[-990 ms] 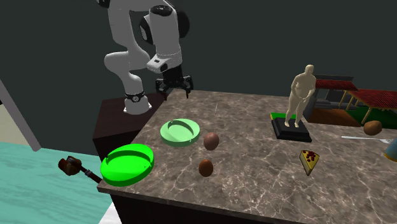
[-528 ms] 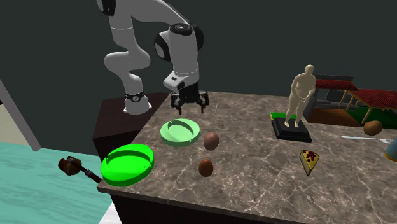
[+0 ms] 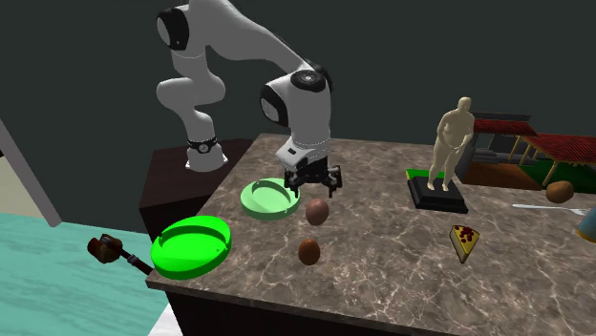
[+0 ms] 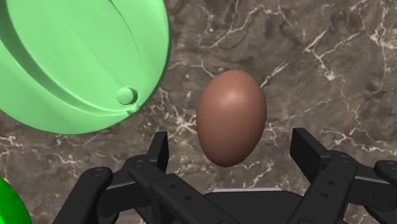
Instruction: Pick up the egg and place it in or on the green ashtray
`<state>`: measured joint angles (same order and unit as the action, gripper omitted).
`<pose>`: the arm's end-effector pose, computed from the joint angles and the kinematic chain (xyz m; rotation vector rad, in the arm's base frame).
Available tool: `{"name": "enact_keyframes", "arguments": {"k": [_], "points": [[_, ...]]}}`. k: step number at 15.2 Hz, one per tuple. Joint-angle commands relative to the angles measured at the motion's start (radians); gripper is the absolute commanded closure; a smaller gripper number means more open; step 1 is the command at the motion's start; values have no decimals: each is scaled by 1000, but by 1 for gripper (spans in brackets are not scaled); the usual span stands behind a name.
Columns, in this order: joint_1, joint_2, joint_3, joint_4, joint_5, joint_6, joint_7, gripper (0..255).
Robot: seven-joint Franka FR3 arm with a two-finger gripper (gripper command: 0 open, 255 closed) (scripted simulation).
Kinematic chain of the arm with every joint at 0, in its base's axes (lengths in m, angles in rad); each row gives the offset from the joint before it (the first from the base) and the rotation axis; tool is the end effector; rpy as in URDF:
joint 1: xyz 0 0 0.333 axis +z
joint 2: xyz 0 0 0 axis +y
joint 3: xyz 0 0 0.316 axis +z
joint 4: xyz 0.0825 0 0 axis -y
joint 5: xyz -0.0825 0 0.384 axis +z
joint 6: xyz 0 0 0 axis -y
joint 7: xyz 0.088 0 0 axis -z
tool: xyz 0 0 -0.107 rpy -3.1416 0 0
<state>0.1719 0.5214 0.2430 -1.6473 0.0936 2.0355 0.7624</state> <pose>0.6148 0.2569 0.3097 -2.9565 0.6280 0.3225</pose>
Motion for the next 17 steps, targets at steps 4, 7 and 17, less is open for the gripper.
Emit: {"name": "enact_keyframes", "arguments": {"k": [4, 7, 17], "points": [[14, 74, -8, 44, -9, 30, 15, 0], [18, 90, -8, 27, -10, 63, 16, 0], [21, 99, -8, 19, -11, 80, 16, 255]]}}
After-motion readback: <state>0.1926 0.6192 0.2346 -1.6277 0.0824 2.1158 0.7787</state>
